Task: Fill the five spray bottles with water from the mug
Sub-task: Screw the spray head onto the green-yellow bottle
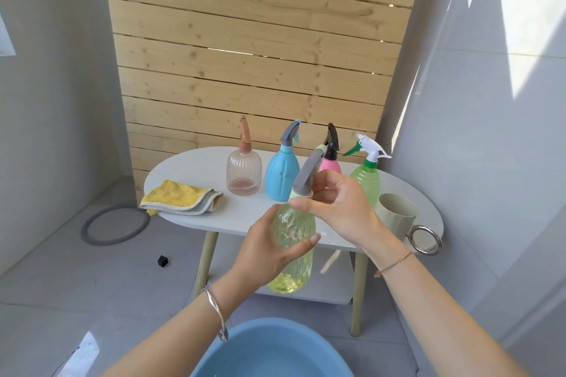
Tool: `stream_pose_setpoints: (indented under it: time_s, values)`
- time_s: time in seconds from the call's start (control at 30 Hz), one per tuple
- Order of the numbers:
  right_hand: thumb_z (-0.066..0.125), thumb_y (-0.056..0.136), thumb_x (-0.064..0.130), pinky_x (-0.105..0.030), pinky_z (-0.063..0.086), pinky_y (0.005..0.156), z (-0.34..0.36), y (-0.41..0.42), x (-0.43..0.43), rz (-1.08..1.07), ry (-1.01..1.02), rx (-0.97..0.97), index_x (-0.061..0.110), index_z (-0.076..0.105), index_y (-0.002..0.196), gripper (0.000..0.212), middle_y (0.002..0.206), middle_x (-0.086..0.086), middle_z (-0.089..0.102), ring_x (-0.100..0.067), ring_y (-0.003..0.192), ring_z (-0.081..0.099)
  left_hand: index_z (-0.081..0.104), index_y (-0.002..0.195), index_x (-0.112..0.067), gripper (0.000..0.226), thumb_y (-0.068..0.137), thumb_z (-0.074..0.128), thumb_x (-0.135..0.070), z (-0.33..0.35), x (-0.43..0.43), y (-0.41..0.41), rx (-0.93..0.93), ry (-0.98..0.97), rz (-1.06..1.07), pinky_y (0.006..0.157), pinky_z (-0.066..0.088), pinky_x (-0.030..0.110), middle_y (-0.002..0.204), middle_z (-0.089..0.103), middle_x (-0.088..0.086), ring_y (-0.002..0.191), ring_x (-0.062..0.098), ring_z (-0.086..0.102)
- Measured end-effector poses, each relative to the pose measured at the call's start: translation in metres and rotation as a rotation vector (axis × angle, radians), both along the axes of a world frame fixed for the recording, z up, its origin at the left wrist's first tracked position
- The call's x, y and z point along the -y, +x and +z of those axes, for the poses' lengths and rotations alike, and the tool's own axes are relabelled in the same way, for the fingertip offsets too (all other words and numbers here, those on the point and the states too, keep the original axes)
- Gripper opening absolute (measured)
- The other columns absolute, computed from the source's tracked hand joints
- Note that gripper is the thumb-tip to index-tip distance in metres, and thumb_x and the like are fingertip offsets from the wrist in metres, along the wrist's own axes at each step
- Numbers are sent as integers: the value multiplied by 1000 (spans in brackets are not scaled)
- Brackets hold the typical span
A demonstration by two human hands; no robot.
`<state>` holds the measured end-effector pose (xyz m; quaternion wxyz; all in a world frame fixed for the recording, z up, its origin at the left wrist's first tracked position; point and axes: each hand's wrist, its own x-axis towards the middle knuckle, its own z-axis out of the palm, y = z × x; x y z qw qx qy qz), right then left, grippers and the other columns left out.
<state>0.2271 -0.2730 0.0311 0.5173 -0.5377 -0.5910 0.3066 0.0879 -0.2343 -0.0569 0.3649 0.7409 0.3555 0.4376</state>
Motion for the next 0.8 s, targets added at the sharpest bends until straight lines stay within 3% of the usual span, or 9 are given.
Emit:
stream_pose_setpoints:
  time_s: [0.1, 0.23, 0.33, 0.4, 0.5, 0.63, 0.8]
  values:
    - [84, 68, 16, -15, 51, 65, 0, -3, -4, -42, 21, -4, 14, 63, 88, 29, 77, 5, 67, 1, 66, 62, 50, 116, -38, 53, 73, 81, -47, 3, -6, 0, -4, 5, 15, 86, 37, 1, 107, 60, -30, 106, -17, 52]
    - [83, 70, 15, -14, 50, 66, 7, -2, -17, -46, 73, -30, 11, 63, 92, 30, 82, 4, 68, -2, 73, 65, 56, 117, -27, 61, 69, 78, -58, 14, -23, 5, 16, 25, 14, 86, 44, 8, 109, 67, -16, 105, -4, 60]
    - [84, 70, 16, -18, 52, 70, 10, 2, -34, -100, 124, -20, 7, 66, 95, 32, 88, 0, 72, -9, 80, 69, 53, 113, -30, 50, 74, 82, -43, 23, -40, 12, 22, 28, 28, 83, 41, 4, 104, 64, -21, 100, -13, 56]
    - [84, 71, 16, -19, 54, 74, 11, 7, -50, -116, 142, -14, 9, 66, 95, 30, 90, 0, 73, -11, 83, 70, 52, 112, -29, 51, 73, 82, -44, 27, -54, 22, 35, 38, 41, 81, 40, 4, 102, 64, -19, 98, -10, 57]
    - [82, 73, 13, -14, 51, 68, 12, 14, -66, -114, 149, -36, 11, 66, 93, 26, 88, 1, 71, -5, 80, 68, 56, 116, -23, 67, 66, 76, -62, 24, -72, 37, 58, 27, 50, 83, 45, 11, 104, 67, -12, 101, 0, 60]
    - [81, 74, 13, -12, 49, 70, 1, 27, -85, -132, 132, -40, 14, 65, 92, 24, 90, 4, 71, -1, 80, 67, 58, 117, -20, 58, 72, 82, -47, 12, -92, 52, 61, 3, 84, 80, 44, 10, 104, 68, -10, 101, 5, 61]
    - [80, 75, 13, -9, 47, 69, -15, 39, -94, -150, 80, -21, 20, 64, 89, 23, 87, 10, 70, 5, 76, 65, 54, 118, -21, 57, 73, 82, -44, -3, -97, 66, 9, -37, 97, 73, 40, 3, 101, 63, -15, 93, 3, 58]
